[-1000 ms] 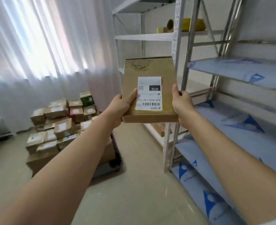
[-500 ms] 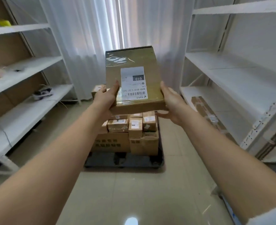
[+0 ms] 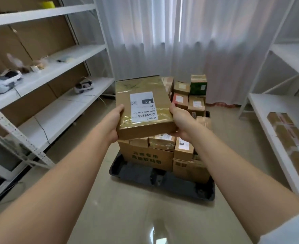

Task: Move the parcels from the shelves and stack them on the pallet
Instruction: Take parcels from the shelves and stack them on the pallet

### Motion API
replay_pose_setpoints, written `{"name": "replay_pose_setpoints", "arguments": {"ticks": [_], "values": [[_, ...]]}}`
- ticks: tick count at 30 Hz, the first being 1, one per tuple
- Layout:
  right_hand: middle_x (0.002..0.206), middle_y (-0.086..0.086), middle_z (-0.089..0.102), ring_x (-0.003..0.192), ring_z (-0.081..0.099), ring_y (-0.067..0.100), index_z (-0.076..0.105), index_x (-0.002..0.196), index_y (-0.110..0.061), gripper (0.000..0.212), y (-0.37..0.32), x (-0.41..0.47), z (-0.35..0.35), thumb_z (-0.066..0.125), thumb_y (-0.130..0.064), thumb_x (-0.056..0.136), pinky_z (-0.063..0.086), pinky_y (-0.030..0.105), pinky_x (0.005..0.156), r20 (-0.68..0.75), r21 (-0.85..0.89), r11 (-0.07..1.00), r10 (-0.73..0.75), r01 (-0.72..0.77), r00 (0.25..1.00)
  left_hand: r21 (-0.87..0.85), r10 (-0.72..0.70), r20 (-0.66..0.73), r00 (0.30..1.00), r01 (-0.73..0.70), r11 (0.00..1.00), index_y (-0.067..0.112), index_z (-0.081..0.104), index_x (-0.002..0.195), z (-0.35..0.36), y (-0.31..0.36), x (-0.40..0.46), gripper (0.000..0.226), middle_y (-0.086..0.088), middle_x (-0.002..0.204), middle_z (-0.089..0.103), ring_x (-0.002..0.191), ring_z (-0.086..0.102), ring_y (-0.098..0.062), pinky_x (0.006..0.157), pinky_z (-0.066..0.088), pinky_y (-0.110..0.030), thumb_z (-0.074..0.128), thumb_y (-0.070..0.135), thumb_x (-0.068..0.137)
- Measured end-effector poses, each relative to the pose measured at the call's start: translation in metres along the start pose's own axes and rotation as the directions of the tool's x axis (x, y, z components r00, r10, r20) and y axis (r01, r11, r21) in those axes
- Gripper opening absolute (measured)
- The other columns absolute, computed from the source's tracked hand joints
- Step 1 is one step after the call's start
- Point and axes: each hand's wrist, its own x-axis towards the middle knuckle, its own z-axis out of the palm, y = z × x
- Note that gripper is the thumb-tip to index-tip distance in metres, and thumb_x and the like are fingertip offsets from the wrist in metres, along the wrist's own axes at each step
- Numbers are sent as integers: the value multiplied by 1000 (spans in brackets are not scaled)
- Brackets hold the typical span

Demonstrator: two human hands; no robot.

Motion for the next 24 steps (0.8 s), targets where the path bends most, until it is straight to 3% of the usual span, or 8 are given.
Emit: {"name": "replay_pose_setpoints", "arguments": {"ticks": [4, 6, 11, 14, 16, 18, 20, 24], "values": [[102, 8, 66, 87, 62, 21, 51, 124, -15, 43, 6, 66, 36, 31, -48, 104, 54, 38, 77, -25, 27, 991, 133, -132, 991, 19, -79, 13, 997, 79, 997, 13, 65, 111, -24, 16, 76, 31, -9, 95, 77, 86, 74, -28, 78, 57, -46, 58, 39, 96], [104, 11, 64, 91, 62, 24, 49, 121, -14, 40, 6, 90, 49, 32, -46, 104, 56, 43, 78, -46, 17, 977, 211, -211, 976, 54, -128, 10, 992, 127, 990, 12, 65, 111, -31, 24, 111, 32, -11, 103, 75, 96, 72, -30, 90, 55, -49, 61, 39, 95], [105, 13, 63, 95, 63, 28, 46, 118, -15, 31, 5, 140, 55, 39, -42, 104, 56, 42, 62, -83, 96, 936, 346, -338, 935, 147, -197, 8, 980, 193, 970, 10, 63, 102, -17, 47, 186, 28, -12, 97, 70, 90, 70, -28, 85, 57, -46, 63, 37, 94], [111, 13, 62, 103, 62, 30, 47, 122, -17, 32, 5, 171, 33, 41, -42, 103, 58, 48, 80, -152, 119, 931, 360, -345, 920, 220, -209, 63, 976, 191, 957, 10, 61, 104, 15, 50, 222, 26, -13, 98, 68, 90, 68, -27, 90, 56, -44, 63, 35, 94], [111, 13, 61, 109, 60, 31, 47, 122, -17, 32, 5, 193, 14, 40, -42, 103, 53, 53, 92, -209, 129, 924, 380, -360, 901, 247, -225, 107, 969, 193, 950, 11, 59, 105, 40, 46, 246, 24, -13, 97, 66, 87, 66, -26, 78, 57, -40, 62, 32, 95], [106, 12, 62, 103, 61, 29, 48, 120, -16, 34, 6, 214, -8, 36, -44, 104, 53, 50, 93, -265, 136, 912, 409, -386, 873, 278, -250, 138, 958, 205, 939, 11, 59, 105, 67, 39, 267, 19, -13, 93, 66, 82, 66, -25, 73, 56, -38, 60, 28, 96], [96, 10, 60, 92, 60, 25, 47, 118, -15, 34, 7, 236, -27, 33, -44, 105, 53, 44, 91, -310, 156, 905, 426, -396, 850, 318, -284, 167, 944, 221, 922, 9, 58, 111, 93, 30, 289, 21, -13, 94, 66, 87, 65, -25, 83, 56, -41, 58, 25, 98], [83, 9, 52, 75, 53, 23, 44, 111, -11, 32, 7, 288, -64, 27, -38, 107, 49, 45, 97, -382, 150, 897, 441, -417, 812, 448, -367, 193, 910, 251, 858, 9, 53, 124, 143, 15, 331, 32, -15, 116, 60, 99, 60, -30, 79, 56, -52, 59, 25, 97]]}}
